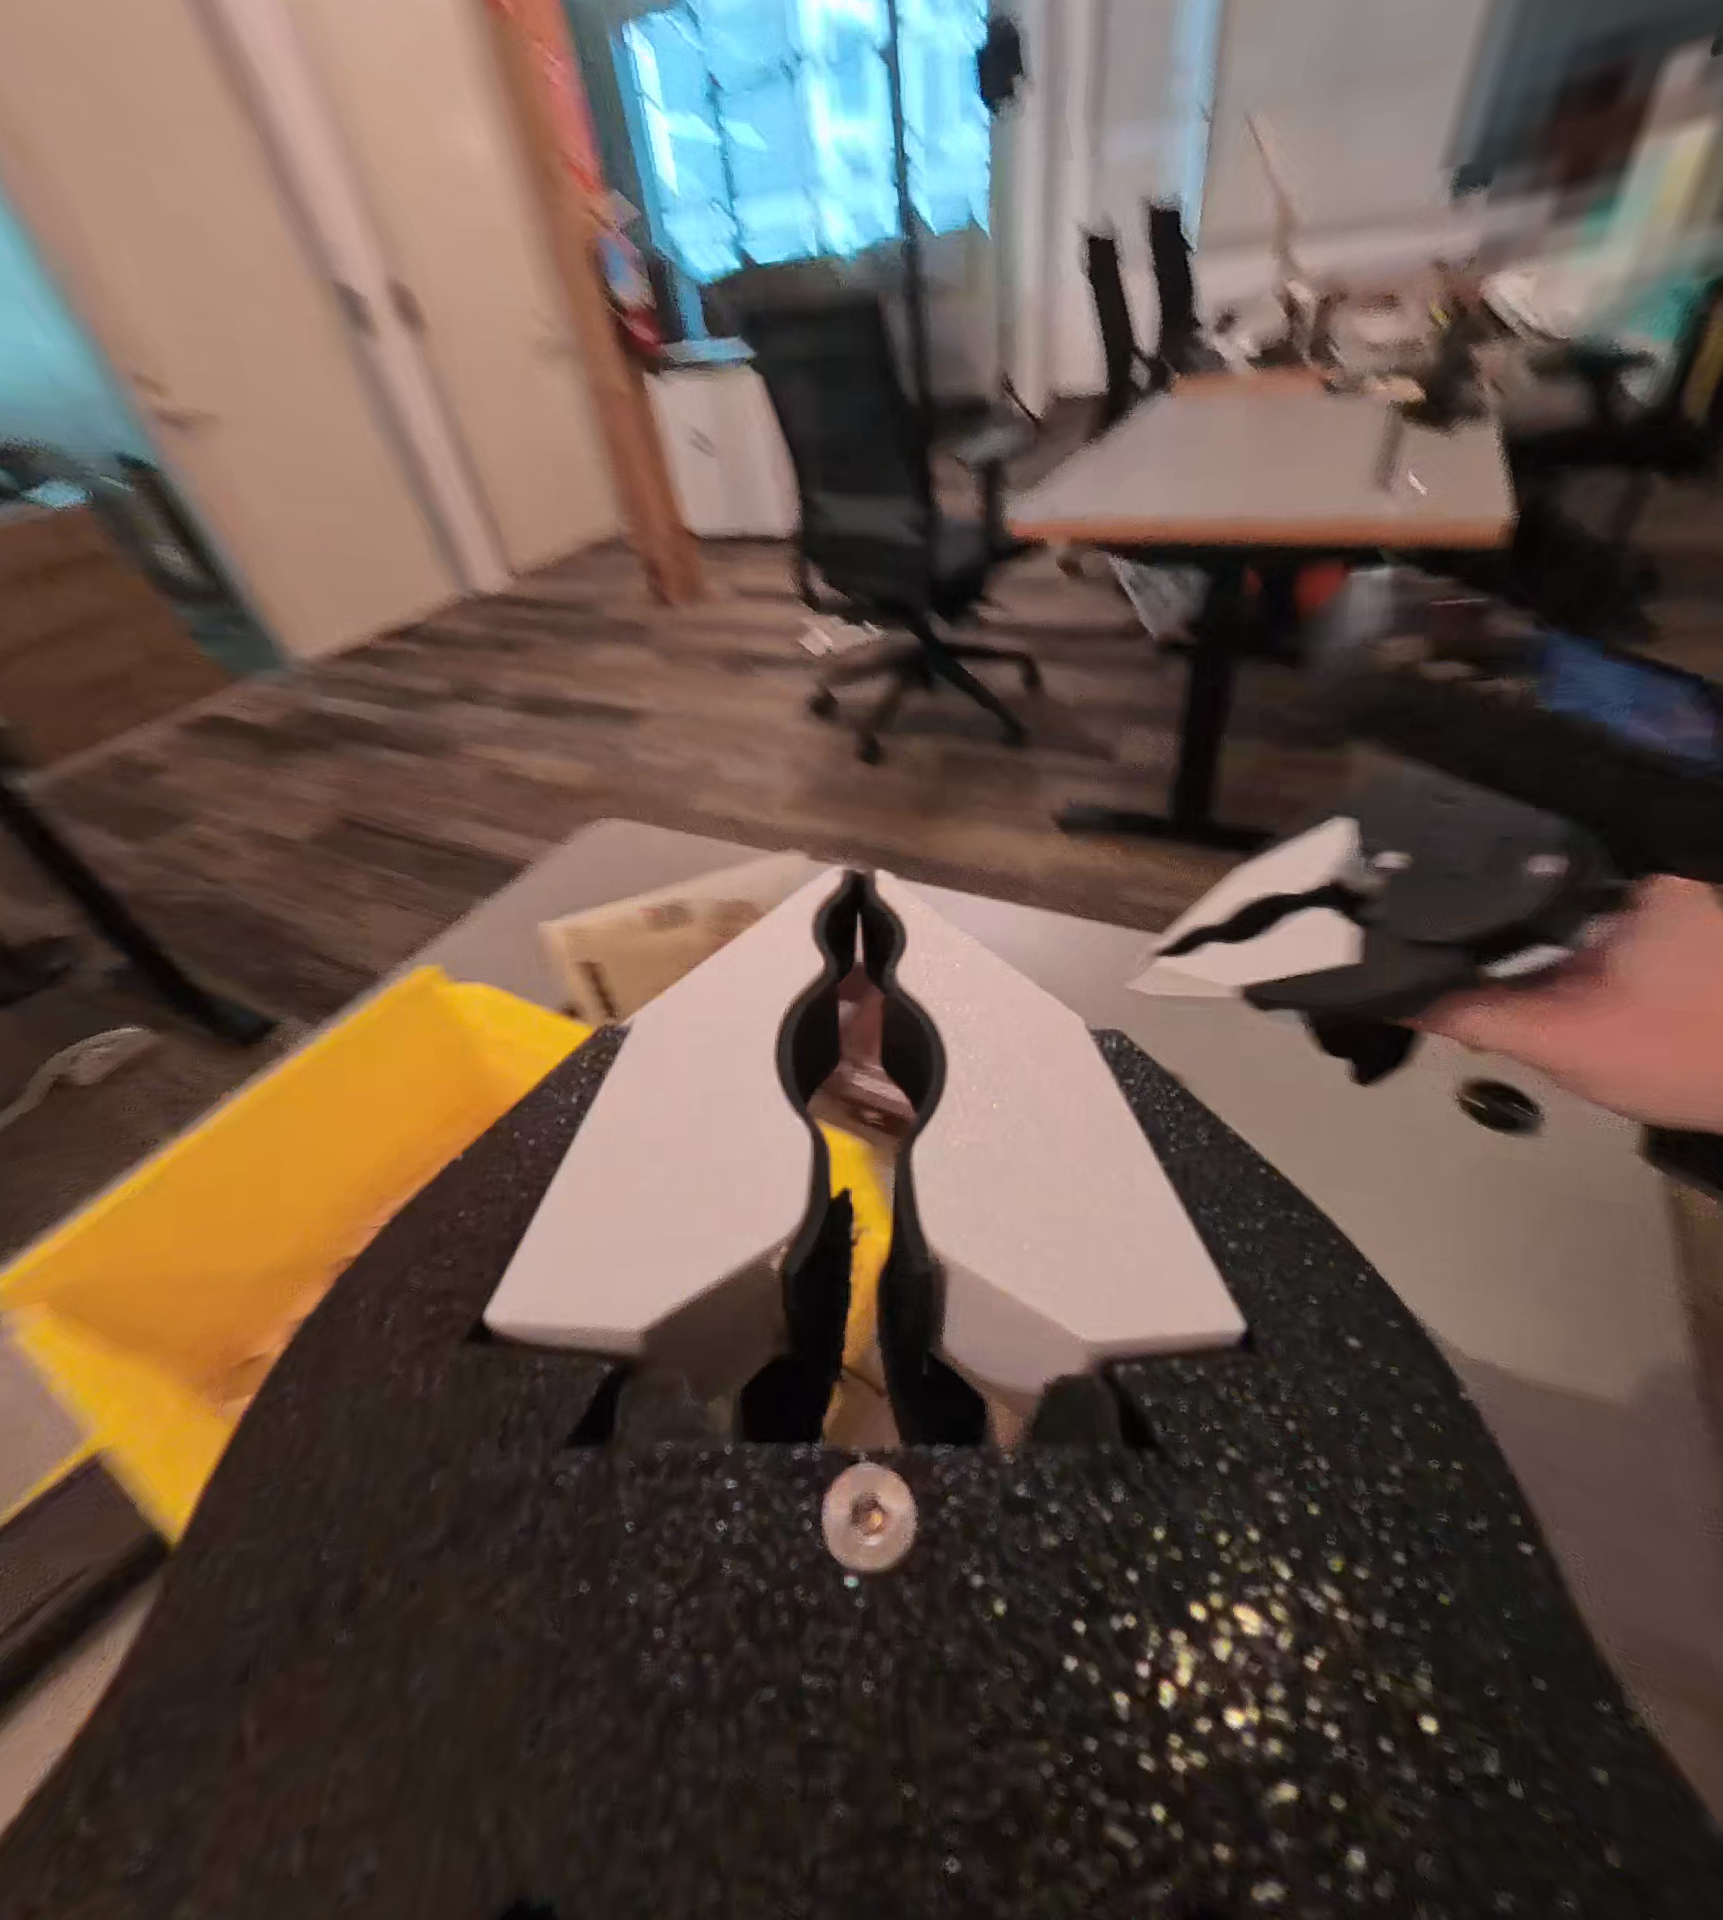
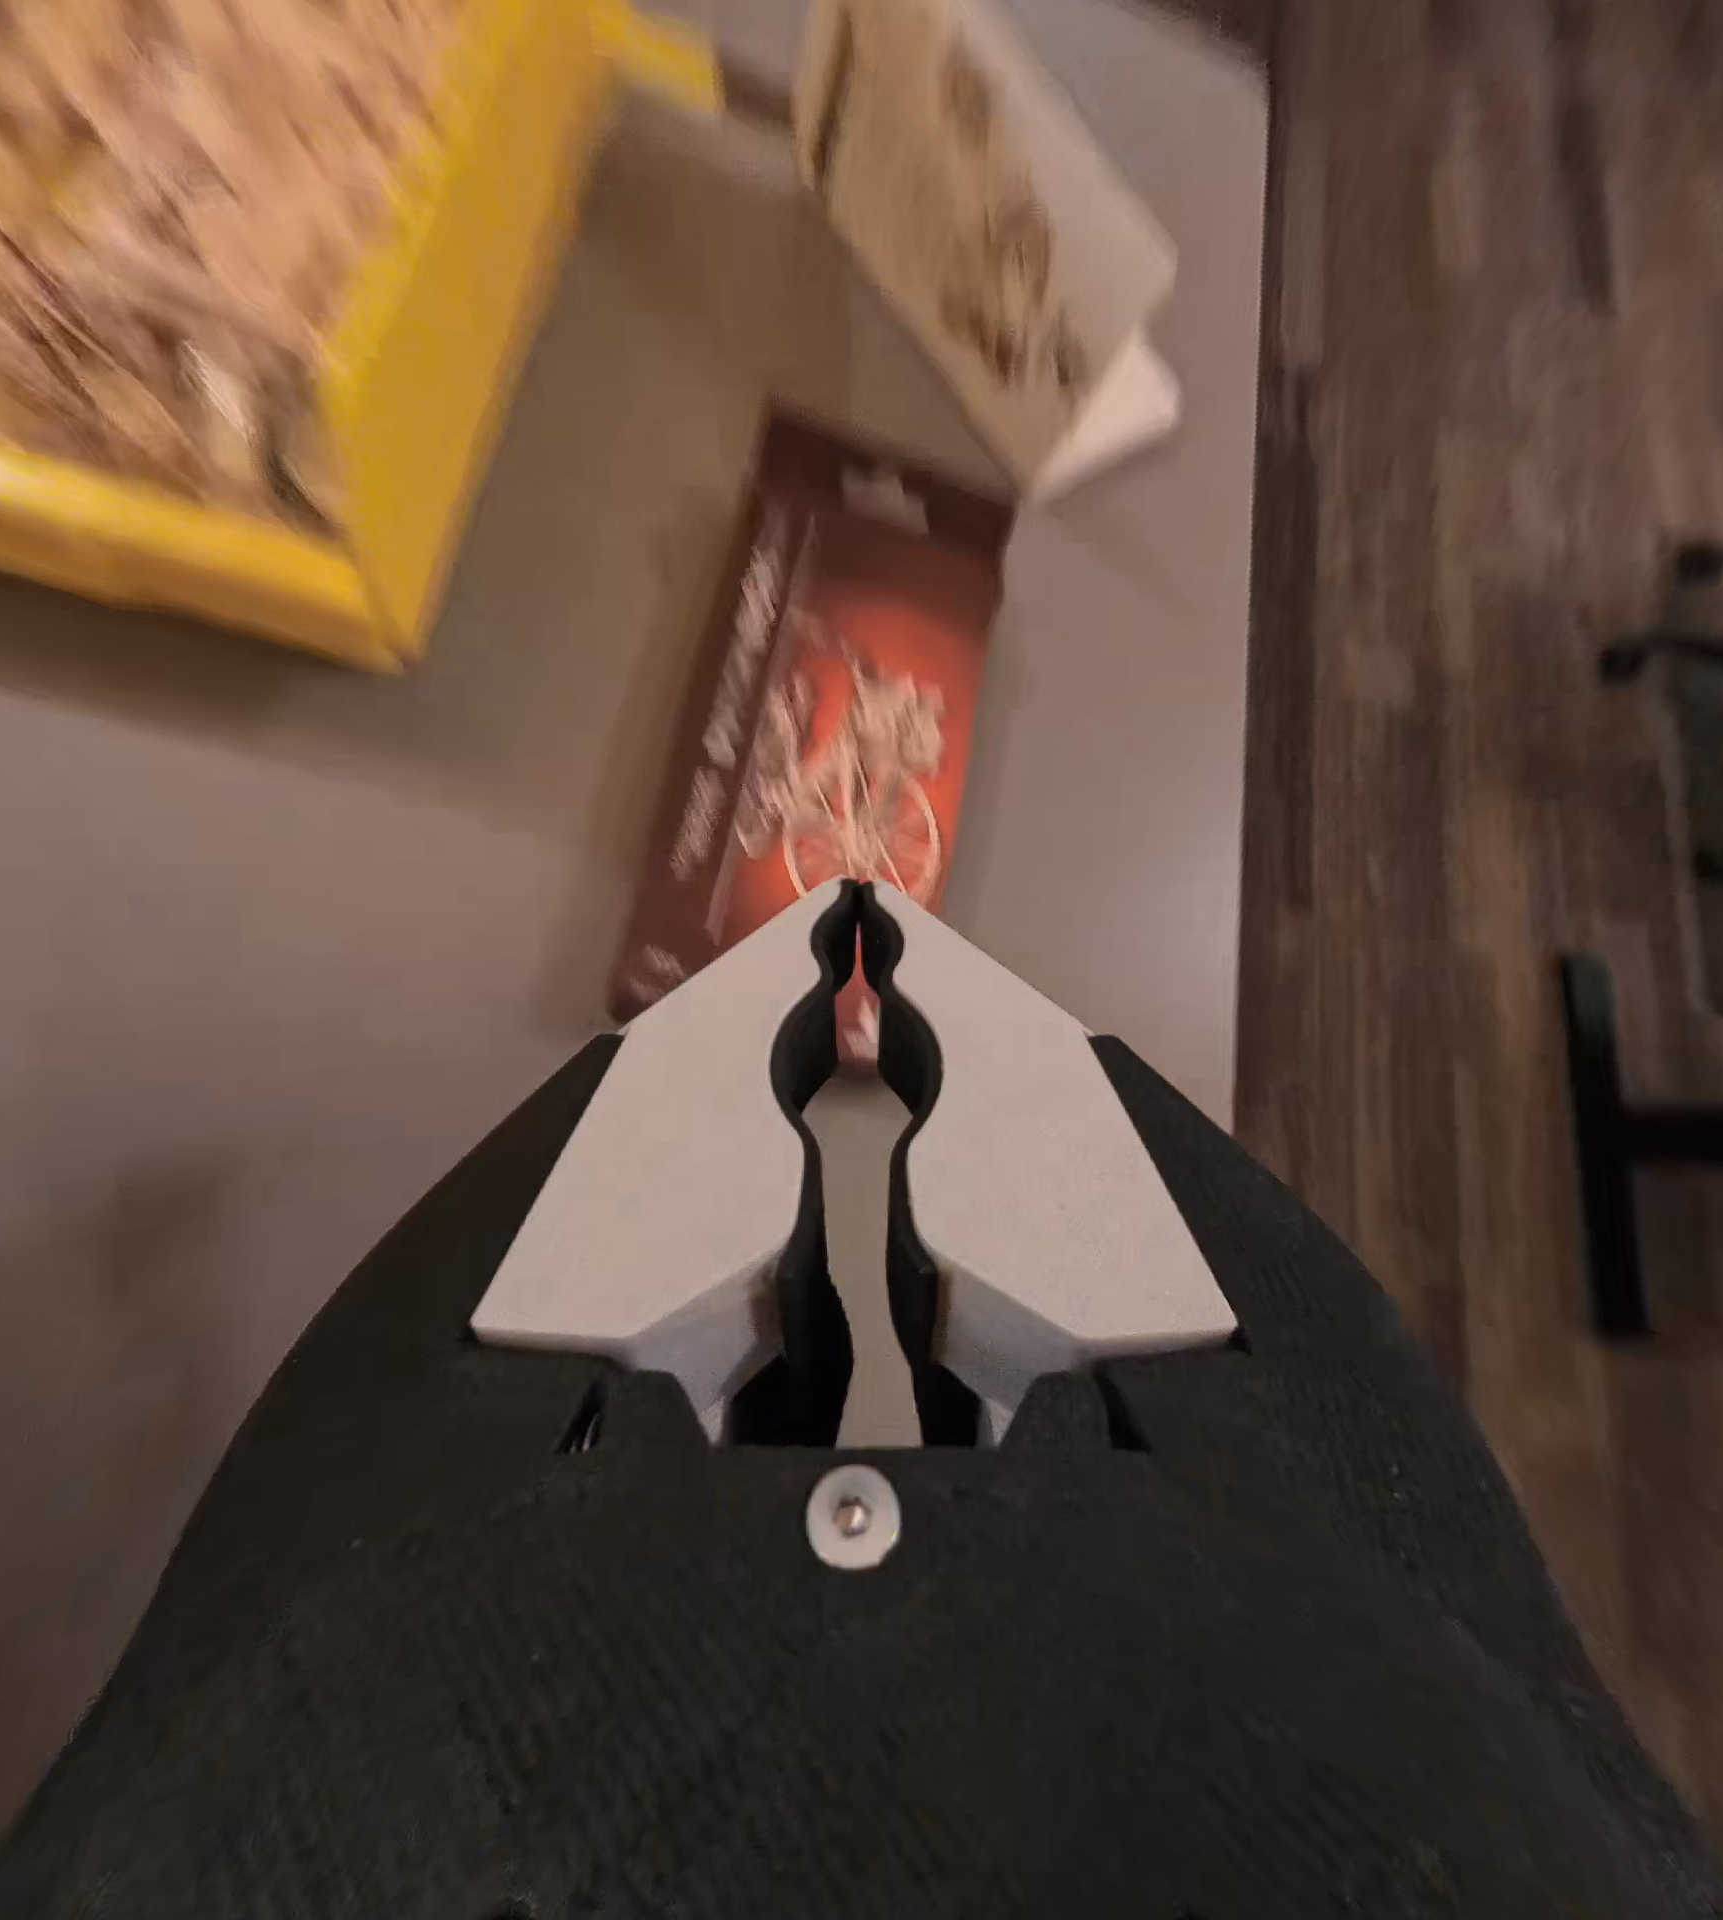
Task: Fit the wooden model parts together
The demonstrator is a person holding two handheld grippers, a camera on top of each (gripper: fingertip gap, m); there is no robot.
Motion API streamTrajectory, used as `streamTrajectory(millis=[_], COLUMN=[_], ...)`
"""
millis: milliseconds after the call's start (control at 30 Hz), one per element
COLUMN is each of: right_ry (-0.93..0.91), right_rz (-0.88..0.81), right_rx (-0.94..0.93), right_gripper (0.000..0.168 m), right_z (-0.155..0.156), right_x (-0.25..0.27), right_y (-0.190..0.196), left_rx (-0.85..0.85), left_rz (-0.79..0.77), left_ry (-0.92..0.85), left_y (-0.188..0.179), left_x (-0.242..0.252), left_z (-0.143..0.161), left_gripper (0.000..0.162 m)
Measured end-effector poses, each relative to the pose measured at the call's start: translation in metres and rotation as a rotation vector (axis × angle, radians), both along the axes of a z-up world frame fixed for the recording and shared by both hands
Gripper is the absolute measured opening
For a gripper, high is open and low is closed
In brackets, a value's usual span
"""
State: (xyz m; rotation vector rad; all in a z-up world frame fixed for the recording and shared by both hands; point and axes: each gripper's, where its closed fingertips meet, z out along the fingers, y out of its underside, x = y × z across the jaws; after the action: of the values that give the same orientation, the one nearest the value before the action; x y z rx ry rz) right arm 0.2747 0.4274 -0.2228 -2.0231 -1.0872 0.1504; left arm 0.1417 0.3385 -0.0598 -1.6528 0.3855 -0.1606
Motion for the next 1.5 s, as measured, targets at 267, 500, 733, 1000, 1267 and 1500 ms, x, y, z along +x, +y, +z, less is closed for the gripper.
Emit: streamTrajectory(millis=[267,500,733,1000,1267,1500], right_ry=[0.641,0.864,0.839,0.796,0.786,0.714], right_rz=[0.307,0.459,0.35,0.195,0.202,0.255], right_rx=[0.528,0.662,0.818,0.758,0.719,0.732], right_gripper=[0.0,0.045,0.072,0.067,0.059,0.052], right_z=[0.113,0.125,0.095,0.076,0.062,0.059], right_x=[-0.101,-0.21,-0.22,-0.172,-0.176,-0.187], right_y=[-0.039,-0.082,-0.08,-0.036,-0.031,-0.039], left_rx=[0.263,0.238,0.236,0.204,0.254,0.275], left_rz=[0.313,0.498,0.439,0.337,0.338,0.334], left_ry=[-0.113,-0.245,-0.288,-0.322,-0.268,-0.228], left_y=[-0.066,-0.096,-0.091,-0.08,-0.085,-0.087], left_x=[-0.176,-0.267,-0.271,-0.248,-0.243,-0.238], left_z=[-0.006,-0.112,-0.145,-0.152,-0.144,-0.14], left_gripper=[0.0,0.006,0.047,0.057,0.055,0.053])
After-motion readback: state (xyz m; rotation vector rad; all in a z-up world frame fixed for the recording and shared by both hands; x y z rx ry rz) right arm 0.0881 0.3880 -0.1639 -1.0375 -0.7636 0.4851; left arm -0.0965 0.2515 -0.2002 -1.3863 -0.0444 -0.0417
